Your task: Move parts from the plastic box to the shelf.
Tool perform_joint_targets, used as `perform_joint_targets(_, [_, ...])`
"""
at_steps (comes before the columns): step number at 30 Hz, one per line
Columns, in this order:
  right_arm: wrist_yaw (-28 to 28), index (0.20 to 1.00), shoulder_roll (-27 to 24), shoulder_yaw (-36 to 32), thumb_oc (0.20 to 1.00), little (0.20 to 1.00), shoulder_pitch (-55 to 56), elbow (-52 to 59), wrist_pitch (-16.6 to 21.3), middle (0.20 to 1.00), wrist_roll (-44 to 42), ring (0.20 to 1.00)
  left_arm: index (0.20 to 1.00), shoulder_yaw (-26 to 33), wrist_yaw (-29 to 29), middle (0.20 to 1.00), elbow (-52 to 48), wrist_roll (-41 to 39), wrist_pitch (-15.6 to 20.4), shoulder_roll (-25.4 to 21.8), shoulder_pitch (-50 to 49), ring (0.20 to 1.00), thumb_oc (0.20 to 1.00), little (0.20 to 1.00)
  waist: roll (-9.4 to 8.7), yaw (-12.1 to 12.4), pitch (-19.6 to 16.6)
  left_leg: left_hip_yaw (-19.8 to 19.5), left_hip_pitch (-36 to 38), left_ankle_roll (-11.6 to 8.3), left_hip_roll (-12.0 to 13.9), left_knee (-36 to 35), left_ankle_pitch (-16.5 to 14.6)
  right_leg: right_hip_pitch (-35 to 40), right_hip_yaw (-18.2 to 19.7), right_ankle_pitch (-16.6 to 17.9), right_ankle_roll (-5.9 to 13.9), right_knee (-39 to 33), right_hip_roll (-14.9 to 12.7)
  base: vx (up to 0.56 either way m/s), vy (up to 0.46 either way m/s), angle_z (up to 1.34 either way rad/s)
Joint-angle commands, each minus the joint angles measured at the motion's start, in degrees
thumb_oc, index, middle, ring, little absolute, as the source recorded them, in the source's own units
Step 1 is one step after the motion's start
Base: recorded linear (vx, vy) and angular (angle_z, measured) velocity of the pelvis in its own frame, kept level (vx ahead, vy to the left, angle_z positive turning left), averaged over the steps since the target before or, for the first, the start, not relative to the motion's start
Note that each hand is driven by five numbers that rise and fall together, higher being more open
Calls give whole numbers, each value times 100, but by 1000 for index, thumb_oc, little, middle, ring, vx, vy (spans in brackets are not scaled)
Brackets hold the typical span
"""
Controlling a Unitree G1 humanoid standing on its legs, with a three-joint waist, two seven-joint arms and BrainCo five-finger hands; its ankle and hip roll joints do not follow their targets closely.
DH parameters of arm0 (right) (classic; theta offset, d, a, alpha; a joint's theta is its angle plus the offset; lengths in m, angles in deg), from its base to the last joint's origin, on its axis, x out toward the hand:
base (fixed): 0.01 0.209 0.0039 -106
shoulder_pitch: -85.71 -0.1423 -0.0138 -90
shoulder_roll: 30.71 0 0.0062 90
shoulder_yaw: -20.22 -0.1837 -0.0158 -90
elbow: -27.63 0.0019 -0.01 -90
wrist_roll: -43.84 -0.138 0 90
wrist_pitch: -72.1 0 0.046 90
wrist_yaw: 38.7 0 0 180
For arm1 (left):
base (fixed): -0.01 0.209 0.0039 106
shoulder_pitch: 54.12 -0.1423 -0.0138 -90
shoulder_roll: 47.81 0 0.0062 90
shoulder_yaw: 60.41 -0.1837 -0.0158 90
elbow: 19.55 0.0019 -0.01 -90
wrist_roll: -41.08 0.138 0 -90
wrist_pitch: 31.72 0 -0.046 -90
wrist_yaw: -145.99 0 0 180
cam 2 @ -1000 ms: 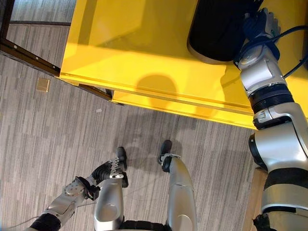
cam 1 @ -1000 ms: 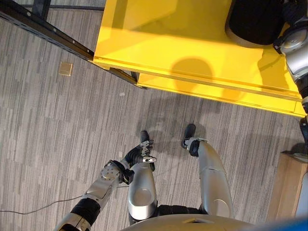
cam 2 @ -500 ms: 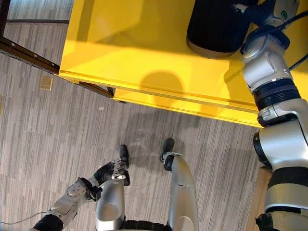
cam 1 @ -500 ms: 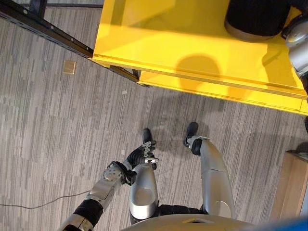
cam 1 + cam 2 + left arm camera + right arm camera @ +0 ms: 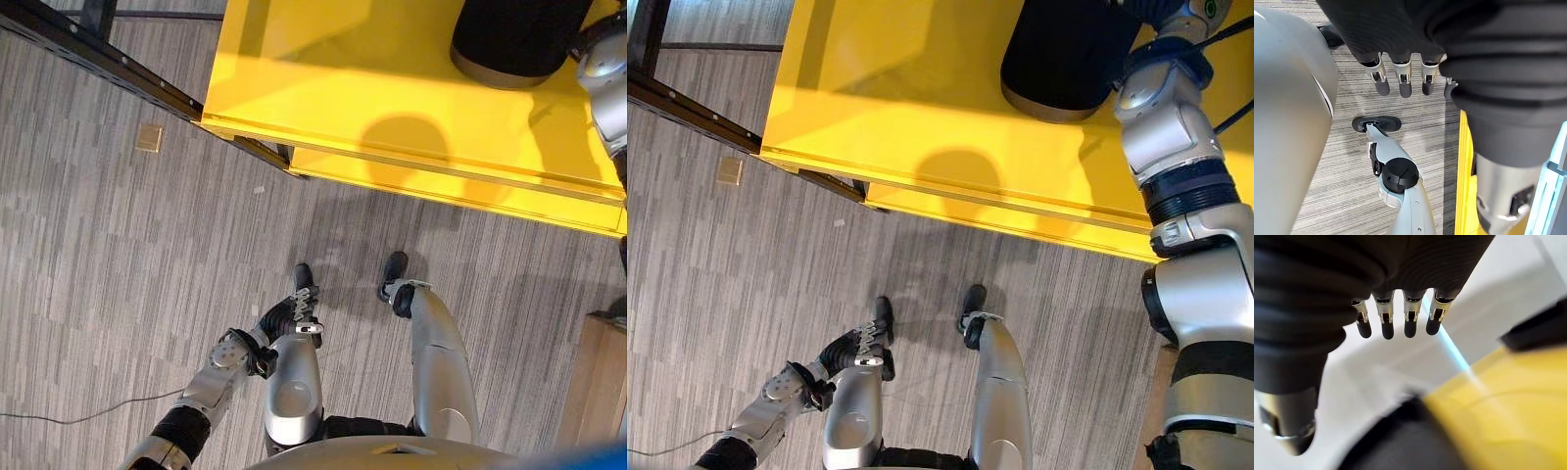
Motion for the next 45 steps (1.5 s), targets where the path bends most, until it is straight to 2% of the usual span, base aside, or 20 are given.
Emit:
perform_joint_targets(1, [415, 1000, -53, -415, 1000, 1000, 223, 593, 745, 1000, -187, 1000, 1000, -227, -40, 1000, -184, 170, 326, 149, -522, 1000, 1000, 1000, 44, -203, -74, -328, 189, 62, 693, 368, 558, 375, 557, -75, 988, 53, -297, 0, 142, 1])
perform_joint_targets(5, [316, 1000, 294, -942, 1000, 1000, 866, 1354, 1098, 1000, 57, 1000, 1000, -289, -159, 1000, -74, 114, 487, 301, -523, 1000, 1000, 1000, 68, -315, -75, -257, 369, 82, 651, 305, 519, 571, 612, -7, 1023, -167, -290, -7, 128, -9])
perform_joint_targets(7, [221, 1000, 476, -1106, 1000, 1000, 1267, 1904, 1159, 1000, 224, 1000, 1000, -311, -250, 1000, -34, 95, 554, 399, -510, 1000, 1000, 1000, 63, -402, -76, -215, 440, 97, 630, 276, 498, 651, 653, 41, 1043, -281, -277, -49, 159, -9])
perform_joint_targets(8, [122, 1000, 639, -1251, 1000, 1000, 1791, 2460, 1227, 1000, 245, 1000, 1000, -284, -334, 1000, -13, 55, 605, 503, -542, 1000, 1000, 1000, 60, -485, -74, -130, 467, 137, 651, 225, 587, 703, 659, 225, 999, -461, -249, -87, 202, -8])
perform_joint_targets(11, [-7, 1000, 1002, -1386, 1000, 1000, 2699, 3206, 1363, 1000, 112, 1000, 1000, -201, -427, 1000, 11, 143, 638, 698, -600, 1000, 1000, 1000, 18, -666, -123, 9, 623, 154, 619, 128, 532, 876, 759, 362, 1043, -760, -251, -45, 189, -11])
perform_joint_targets(14, [-257, 1000, 1320, -1416, 1000, 1000, 3950, 3911, 1771, 1000, 192, 1000, 1000, -123, -654, 1000, -53, 3, 647, 901, -627, 1000, 1000, 1000, -36, -946, -217, 226, 861, 184, 548, 37, 380, 1115, 887, 543, 1109, -1154, -248, -29, 256, -15])
perform_joint_targets(17, [-277, 1000, 1404, -1252, 1000, 1000, 4609, 4498, 2089, 1000, 1113, 1000, 1000, -174, -874, 1000, -70, -81, 684, 1053, -591, 1000, 1000, 1000, -57, -1122, -292, 375, 1043, 228, 478, -14, 243, 1351, 970, 680, 1183, -1456, -263, -34, 177, -32])
perform_joint_targets(20, [-705, 1000, 1257, -1010, 1000, 1000, 4674, 4802, 2440, 1000, 1764, 1000, 1000, -240, -1025, 1000, -109, -164, 661, 1091, -559, 1000, 1000, 1000, -48, -1166, -374, 447, 1194, 242, 413, -81, 160, 1581, 973, 777, 1238, -1739, -276, -29, 98, -18])
perform_joint_targets(21, [-705, 1000, 1257, -1010, 1000, 1000, 4674, 4802, 2440, 1000, 1764, 1000, 1000, -240, -1025, 1000, -109, -164, 661, 1091, -559, 1000, 1000, 1000, -48, -1166, -374, 447, 1194, 242, 413, -81, 160, 1581, 973, 777, 1238, -1739, -276, -37, 71, -7])
perform_joint_targets(22, [-949, 1000, 1069, -712, 1000, 1000, 4546, 5012, 2742, 1000, 2317, 1000, 1000, -288, -1070, 1000, -113, -167, 634, 1088, -551, 1000, 1000, 1000, -41, -1130, -460, 484, 1293, 246, 359, -154, 100, 1782, 942, 860, 1292, -1977, -299, -32, 44, 1])
perform_joint_targets(25, [-1253, 1000, 871, -435, 1000, 1000, 4333, 5228, 2927, 1000, 2209, 1000, 1000, -317, -1065, 1000, -106, -167, 611, 1022, -581, 1000, 1000, 1000, -48, -1047, -532, 511, 1398, 253, 308, -234, 15, 2009, 863, 952, 1363, -2210, -337, -39, 15, 1])
perform_joint_targets(27, [-1577, 1000, 797, -258, 1000, 1000, 4132, 5249, 2925, 1000, 1780, 1000, 1000, -311, -1029, 1000, -134, -217, 590, 966, -612, 1000, 1000, 1000, -46, -963, -571, 521, 1460, 262, 276, -289, -30, 2132, 817, 1021, 1409, -2346, -368, -38, -8, 5])
perform_joint_targets(28, [-1566, 1000, 803, -170, 1000, 1000, 4037, 5235, 2892, 1000, 1694, 1000, 1000, -315, -1022, 1000, -151, -202, 578, 951, -628, 1000, 1000, 1000, -41, -931, -582, 530, 1490, 266, 269, -317, -38, 2177, 807, 1039, 1422, -2389, -374, -38, -11, 4])
perform_joint_targets(31, [-1700, 1000, 948, 64, 1000, 1000, 3662, 5104, 2579, 1000, 1330, 1000, 1000, -362, -1013, 1000, -126, -120, 565, 894, -673, 1000, 1000, 1000, -51, -817, -633, 516, 1564, 272, 248, -396, -62, 2343, 773, 1094, 1444, -2542, -375, -29, -23, 10])
perform_joint_targets(35, [-2048, 1000, 1212, 194, 1000, 1000, 3315, 4959, 1889, 1000, 682, 1000, 1000, -426, -955, 1000, -236, -82, 491, 839, -636, 1000, 1000, 1000, -50, -698, -682, 493, 1634, 267, 214, -503, -89, 2488, 672, 1124, 1472, -2648, -402, -29, -10, 11])
perform_joint_targets(37, [-2195, 1000, 1393, 340, 1000, 1000, 3087, 4707, 1727, 1000, 442, 1000, 1000, -542, -805, 1000, -401, 63, 527, 751, -577, 1000, 1000, 1000, -39, -628, -719, 506, 1663, 271, 223, -537, -60, 2579, 616, 1120, 1459, -2686, -394, -14, -15, 7])
perform_joint_targets(39, [-2406, 1000, 1449, 347, 1000, 1000, 3036, 4691, 1767, 1000, 350, 1000, 1000, -624, -682, 1000, -726, 178, 328, 649, -541, 1000, 1000, 1000, -26, -592, -731, 503, 1706, 280, 208, -570, -57, 2643, 555, 1120, 1459, -2719, -394, -13, 10, 10])
perform_joint_targets(40, [-2609, 1000, 1433, 363, 1000, 1000, 3025, 4709, 1890, 1000, 294, 1000, 1000, -774, -621, 1000, -951, 617, 541, 483, -527, 1000, 1000, 1000, -12, -583, -757, 499, 1713, 273, 208, -576, -43, 2671, 531, 1136, 1461, -2749, -396, -16, 29, 16])
perform_joint_targets(42, [-2863, 1000, 1267, 395, 1000, 1000, 3168, 4964, 1947, 1000, 17, 1000, 1000, -849, -564, 1000, -1442, 731, 776, 189, -570, 1000, 1000, 1000, 44, -610, -806, 528, 1720, 271, 198, -597, 24, 2691, 517, 1185, 1465, -2801, -424, -12, 110, 11])
perform_joint_targets(45, [-3167, 1000, 959, 275, 1000, 1000, 3697, 5473, 1617, 1000, -368, 1000, 1000, -658, -473, 1000, -2332, 325, 782, -277, -644, 1000, 1000, 1000, 139, -685, -868, 541, 1743, 294, 164, -567, 28, 2720, 523, 1201, 1480, -2791, -486, 18, 147, 0])
